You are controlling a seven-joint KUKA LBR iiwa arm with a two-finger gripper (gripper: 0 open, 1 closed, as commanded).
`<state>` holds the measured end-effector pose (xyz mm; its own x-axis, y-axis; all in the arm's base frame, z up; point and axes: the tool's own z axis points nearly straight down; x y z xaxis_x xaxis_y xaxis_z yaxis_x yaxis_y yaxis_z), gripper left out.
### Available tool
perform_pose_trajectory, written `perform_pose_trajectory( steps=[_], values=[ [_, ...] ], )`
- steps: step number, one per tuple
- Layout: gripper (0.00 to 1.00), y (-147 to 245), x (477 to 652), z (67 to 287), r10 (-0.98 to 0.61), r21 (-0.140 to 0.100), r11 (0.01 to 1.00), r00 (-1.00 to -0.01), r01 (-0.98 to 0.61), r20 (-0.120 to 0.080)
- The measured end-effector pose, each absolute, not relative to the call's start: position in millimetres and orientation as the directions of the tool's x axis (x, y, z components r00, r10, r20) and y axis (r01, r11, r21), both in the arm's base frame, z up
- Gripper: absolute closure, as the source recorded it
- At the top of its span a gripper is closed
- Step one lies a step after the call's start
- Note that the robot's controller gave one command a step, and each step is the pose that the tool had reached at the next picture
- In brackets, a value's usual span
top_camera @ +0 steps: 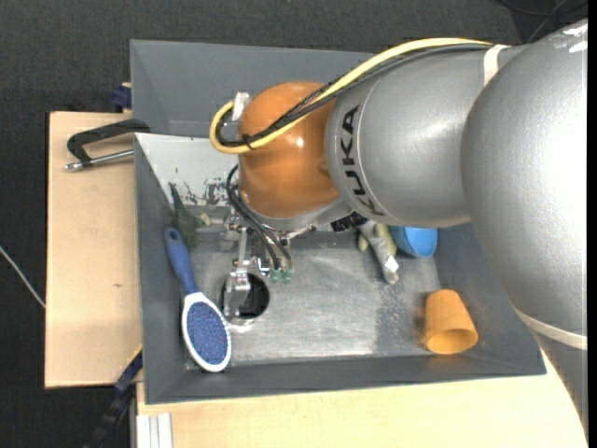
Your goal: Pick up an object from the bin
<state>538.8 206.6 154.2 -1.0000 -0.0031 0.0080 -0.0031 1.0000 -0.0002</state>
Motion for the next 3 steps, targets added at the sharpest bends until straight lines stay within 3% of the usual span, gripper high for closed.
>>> perform_pose_trajectory(
  steps=[1,2,3],
  values=[
    [0.0,162,521.3,72,-0.234,0.001,0.972,-0.972,-0.234,-0.006],
    [0.0,175,518.5,103,-0.215,0.003,0.977,-0.977,-0.215,-0.008],
    [0.0,161,520.4,101,-0.213,0.001,0.977,-0.977,-0.213,-0.003]
  ],
)
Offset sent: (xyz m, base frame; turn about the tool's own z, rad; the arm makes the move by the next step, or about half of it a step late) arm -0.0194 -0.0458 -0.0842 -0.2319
